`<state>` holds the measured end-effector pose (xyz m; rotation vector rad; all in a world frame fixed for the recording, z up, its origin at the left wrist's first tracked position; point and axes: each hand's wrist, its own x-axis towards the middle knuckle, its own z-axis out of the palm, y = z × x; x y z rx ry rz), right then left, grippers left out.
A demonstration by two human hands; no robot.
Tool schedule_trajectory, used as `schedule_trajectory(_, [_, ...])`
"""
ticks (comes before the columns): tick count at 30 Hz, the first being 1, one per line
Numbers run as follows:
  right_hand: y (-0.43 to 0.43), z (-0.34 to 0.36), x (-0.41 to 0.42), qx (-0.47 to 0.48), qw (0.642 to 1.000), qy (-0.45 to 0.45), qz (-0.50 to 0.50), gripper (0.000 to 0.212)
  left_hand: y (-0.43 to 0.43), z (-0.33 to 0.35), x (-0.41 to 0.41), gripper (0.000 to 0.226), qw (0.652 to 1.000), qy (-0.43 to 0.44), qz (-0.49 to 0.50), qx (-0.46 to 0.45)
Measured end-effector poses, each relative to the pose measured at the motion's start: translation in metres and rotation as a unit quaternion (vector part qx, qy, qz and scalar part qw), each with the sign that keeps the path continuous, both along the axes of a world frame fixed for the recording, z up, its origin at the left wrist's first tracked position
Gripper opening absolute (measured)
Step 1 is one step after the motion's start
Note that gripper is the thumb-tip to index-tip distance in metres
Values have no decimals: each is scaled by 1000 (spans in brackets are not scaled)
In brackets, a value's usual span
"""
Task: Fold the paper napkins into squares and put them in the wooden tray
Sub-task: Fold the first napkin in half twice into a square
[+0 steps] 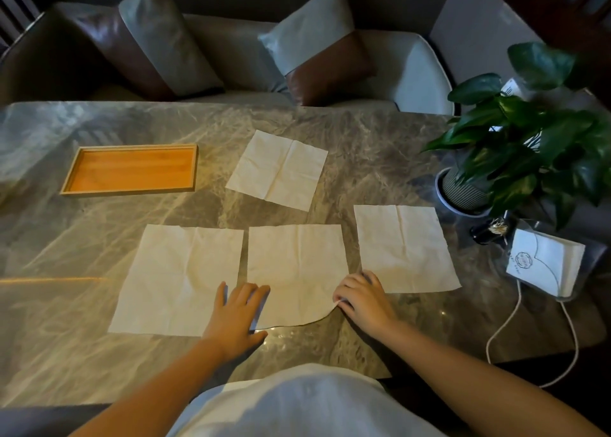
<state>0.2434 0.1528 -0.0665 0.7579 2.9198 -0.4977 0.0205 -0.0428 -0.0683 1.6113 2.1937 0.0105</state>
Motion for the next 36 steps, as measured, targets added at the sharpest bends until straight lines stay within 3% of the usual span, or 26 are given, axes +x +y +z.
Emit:
schedule_trajectory(5, [0,13,-14,-92,992,82,-26,6,-1,3,-9,82,997,0,17,72])
schedule_trajectory(10, [5,23,-12,-110,989,93,-33,5,6,12,-26,38,985,-72,19,156])
schedule_trajectory(13, [6,25,-9,-126,988,73,-50,11,12,19,-29,25,977,-148,85,125])
schedule_trajectory(15, [5,21,-6,-155,985,46,-68,27,14,20,-31,14,976,-158,107,103])
schedule_trajectory(17, [2,16,-3,-168,980,37,-95,29,14,20,-33,6,978,-158,106,84])
schedule_trajectory(21, [0,10,-7,-197,964,66,-167,8,9,17,-36,8,977,-165,115,66])
schedule_trajectory(27, [2,10,-12,-215,943,90,-238,6,9,16,-39,22,959,-211,155,105])
schedule_trajectory(31, [0,9,-14,-208,930,79,-293,12,17,11,-40,29,972,-154,165,71])
schedule_trajectory(36, [-4,11,-13,-194,923,74,-325,10,28,7,-40,16,979,-116,154,68])
